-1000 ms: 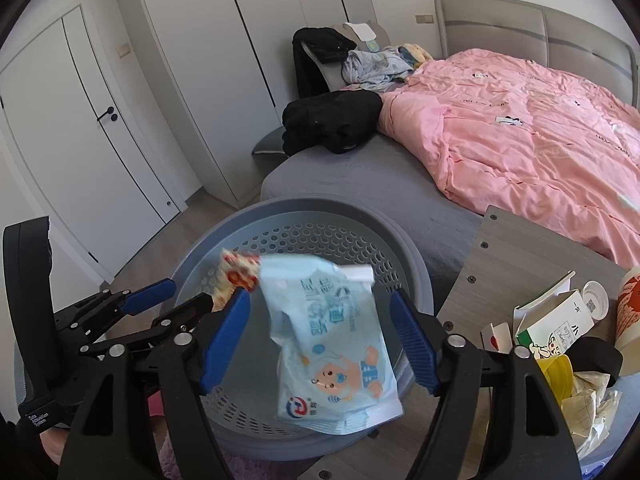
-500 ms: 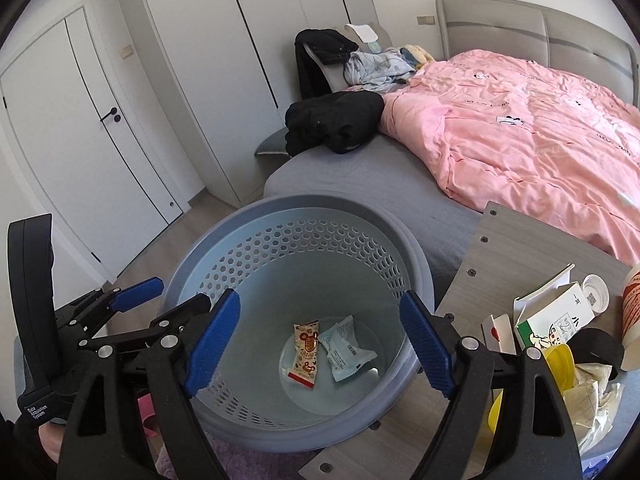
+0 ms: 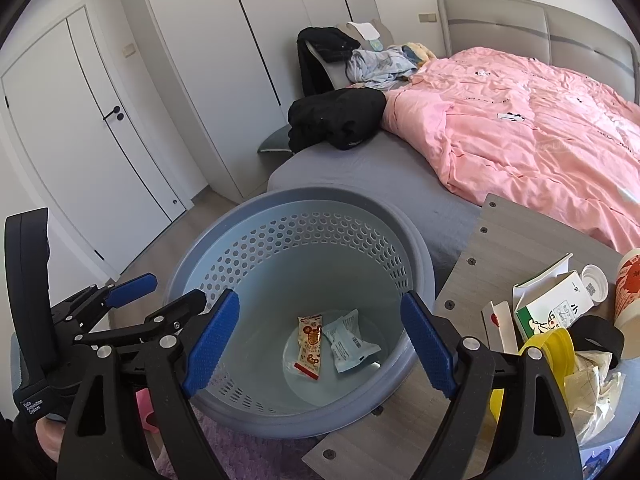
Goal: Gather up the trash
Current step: 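Withdraw both tools from the basket back toward the table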
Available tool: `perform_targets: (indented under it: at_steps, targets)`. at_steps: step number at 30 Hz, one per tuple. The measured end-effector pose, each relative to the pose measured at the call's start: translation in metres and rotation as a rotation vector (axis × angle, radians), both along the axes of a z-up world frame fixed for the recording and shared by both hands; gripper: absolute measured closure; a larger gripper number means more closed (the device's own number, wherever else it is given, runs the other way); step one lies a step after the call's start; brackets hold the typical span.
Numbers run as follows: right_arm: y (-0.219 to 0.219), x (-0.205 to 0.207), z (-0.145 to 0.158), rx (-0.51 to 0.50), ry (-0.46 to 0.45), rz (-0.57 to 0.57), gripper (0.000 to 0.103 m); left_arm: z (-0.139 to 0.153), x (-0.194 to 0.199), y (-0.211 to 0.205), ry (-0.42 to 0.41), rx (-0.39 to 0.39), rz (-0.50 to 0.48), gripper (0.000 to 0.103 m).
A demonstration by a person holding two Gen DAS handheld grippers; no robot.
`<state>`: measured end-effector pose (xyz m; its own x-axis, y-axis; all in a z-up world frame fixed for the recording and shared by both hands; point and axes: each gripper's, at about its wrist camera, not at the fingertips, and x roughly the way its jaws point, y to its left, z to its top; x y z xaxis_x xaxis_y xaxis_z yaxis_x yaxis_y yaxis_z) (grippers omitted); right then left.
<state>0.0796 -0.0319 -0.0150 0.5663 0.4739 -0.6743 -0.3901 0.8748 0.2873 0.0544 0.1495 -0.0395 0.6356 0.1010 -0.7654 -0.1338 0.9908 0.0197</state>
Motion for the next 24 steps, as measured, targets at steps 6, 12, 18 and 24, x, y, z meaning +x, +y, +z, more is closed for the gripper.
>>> perform_targets:
  at_steps: [6,12,18,24]
  targets:
    - [-0.007,-0.007,0.000,0.004,-0.004,-0.007,0.018,0.006,-0.006,-0.004,-0.013,0.004,-0.002,0.028]
    - [-0.014,-0.014,0.000,0.006,-0.002,-0.012,0.017,0.010,-0.013,-0.009,-0.022,0.004,-0.006,0.028]
    - [-0.028,-0.027,-0.001,0.009,-0.004,-0.022,0.014,0.015,-0.021,-0.018,-0.033,-0.005,-0.017,0.025]
    - [-0.059,-0.043,-0.001,0.000,-0.005,-0.060,0.010,0.016,-0.029,-0.034,-0.036,-0.013,-0.043,0.023]
